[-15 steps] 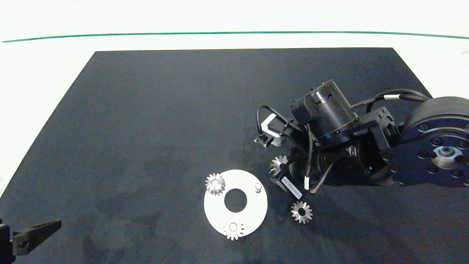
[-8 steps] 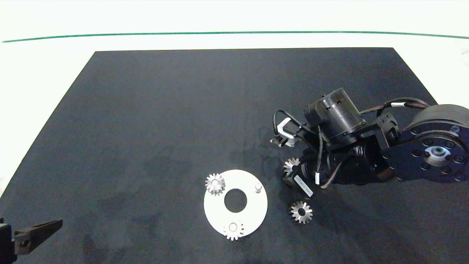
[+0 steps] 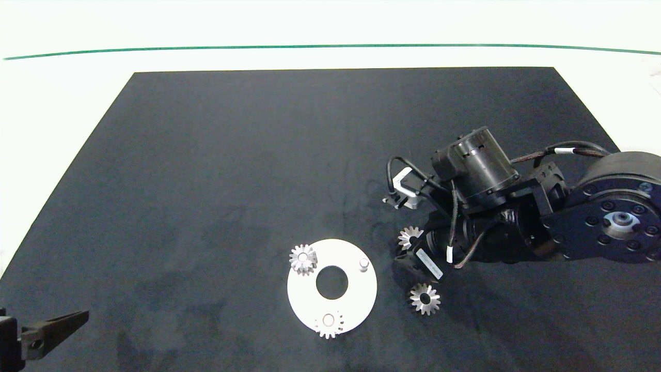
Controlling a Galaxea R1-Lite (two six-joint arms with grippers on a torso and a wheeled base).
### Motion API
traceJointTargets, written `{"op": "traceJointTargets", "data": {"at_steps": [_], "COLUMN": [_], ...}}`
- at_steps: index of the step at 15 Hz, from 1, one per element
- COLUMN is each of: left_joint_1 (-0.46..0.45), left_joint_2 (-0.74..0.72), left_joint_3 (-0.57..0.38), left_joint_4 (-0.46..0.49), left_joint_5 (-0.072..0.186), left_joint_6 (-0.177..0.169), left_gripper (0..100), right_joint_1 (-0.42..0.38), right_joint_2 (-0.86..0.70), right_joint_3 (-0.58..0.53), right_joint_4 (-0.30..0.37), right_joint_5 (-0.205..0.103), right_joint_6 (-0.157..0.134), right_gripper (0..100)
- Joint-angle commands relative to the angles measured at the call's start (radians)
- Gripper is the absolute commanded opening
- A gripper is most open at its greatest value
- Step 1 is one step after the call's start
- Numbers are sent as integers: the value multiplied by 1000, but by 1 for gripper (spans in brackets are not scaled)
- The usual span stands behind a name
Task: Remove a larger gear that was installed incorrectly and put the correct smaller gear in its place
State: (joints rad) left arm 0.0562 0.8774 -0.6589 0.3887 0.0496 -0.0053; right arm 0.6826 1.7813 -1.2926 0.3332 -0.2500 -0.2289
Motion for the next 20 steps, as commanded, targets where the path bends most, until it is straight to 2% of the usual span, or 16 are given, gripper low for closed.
{"op": "traceJointTargets", "data": {"at_steps": [1, 5, 9, 12, 17, 20], "left_joint_1": [1, 1, -1, -1, -1, 1], "left_joint_2": [0, 2, 3, 5, 5, 5], "left_joint_3": [1, 1, 4, 4, 4, 2], "left_joint_4": [2, 2, 2, 2, 2, 2], "left_joint_5": [1, 1, 1, 1, 1, 0], "left_joint_6": [-1, -1, -1, -1, -1, -1], "left_gripper": [100, 100, 100, 100, 100, 100], "right_joint_1": [20, 64, 72, 78, 132, 157], "right_joint_2": [-77, -235, -301, -286, -148, -108], "right_joint_3": [38, 187, 335, 358, 358, 345], "right_joint_4": [7, 9, 3, -10, -186, -201], "right_joint_5": [-3, -6, -3, 6, -8, -9], "right_joint_6": [-12, -9, -7, -1, 22, 31], "right_gripper": [100, 100, 100, 100, 100, 100]}}
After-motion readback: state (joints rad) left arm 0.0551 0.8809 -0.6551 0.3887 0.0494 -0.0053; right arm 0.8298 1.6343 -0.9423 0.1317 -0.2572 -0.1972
